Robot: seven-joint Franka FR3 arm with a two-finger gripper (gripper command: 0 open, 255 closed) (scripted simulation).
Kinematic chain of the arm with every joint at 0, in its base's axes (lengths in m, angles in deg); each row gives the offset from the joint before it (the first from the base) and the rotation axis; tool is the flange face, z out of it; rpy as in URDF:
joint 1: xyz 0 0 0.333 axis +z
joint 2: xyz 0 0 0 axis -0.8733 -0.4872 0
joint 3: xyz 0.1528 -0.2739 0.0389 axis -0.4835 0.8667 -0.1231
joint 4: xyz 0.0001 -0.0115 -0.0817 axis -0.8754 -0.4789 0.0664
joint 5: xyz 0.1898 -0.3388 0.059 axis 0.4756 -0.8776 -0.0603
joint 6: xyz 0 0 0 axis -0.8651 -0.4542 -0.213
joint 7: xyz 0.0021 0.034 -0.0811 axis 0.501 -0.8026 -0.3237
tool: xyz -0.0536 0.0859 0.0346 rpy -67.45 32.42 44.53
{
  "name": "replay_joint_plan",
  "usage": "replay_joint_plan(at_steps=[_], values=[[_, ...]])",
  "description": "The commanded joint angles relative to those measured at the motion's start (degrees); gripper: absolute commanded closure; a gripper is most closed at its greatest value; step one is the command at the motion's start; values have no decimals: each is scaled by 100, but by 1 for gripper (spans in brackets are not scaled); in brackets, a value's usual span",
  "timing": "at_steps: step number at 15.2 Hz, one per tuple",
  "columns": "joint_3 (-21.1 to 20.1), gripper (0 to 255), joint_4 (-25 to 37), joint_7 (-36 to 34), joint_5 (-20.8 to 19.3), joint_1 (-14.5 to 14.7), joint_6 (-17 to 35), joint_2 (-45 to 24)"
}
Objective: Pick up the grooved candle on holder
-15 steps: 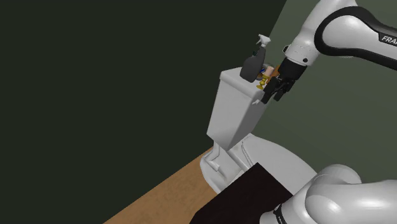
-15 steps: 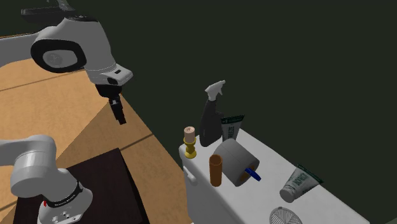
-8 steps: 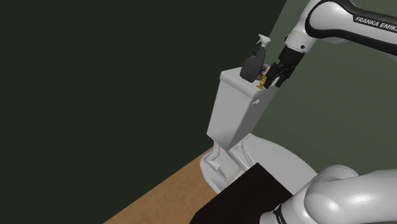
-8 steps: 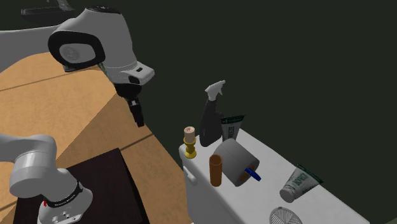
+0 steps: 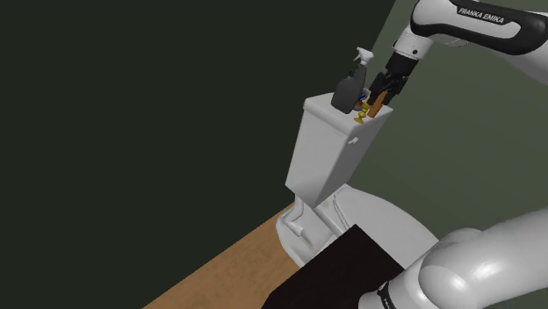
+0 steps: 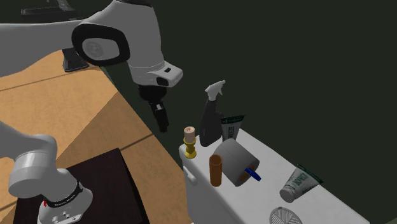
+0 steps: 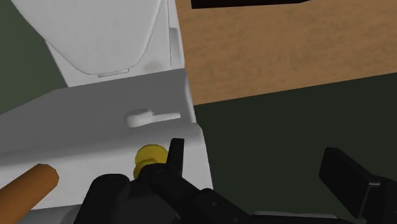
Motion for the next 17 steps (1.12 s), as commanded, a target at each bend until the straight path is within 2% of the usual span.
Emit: replay_joint_plan(at_steps=[1, 7, 14, 16, 17], values=[[180, 0, 550, 235, 85, -47, -102, -457], [646, 0, 2298, 911, 541, -348, -554, -1829], [599, 0, 1453, 843, 438, -308, 66, -1583], [596, 0, 1389, 839, 432, -306, 115, -1566], [596, 255, 1390, 838, 432, -306, 116, -1569]])
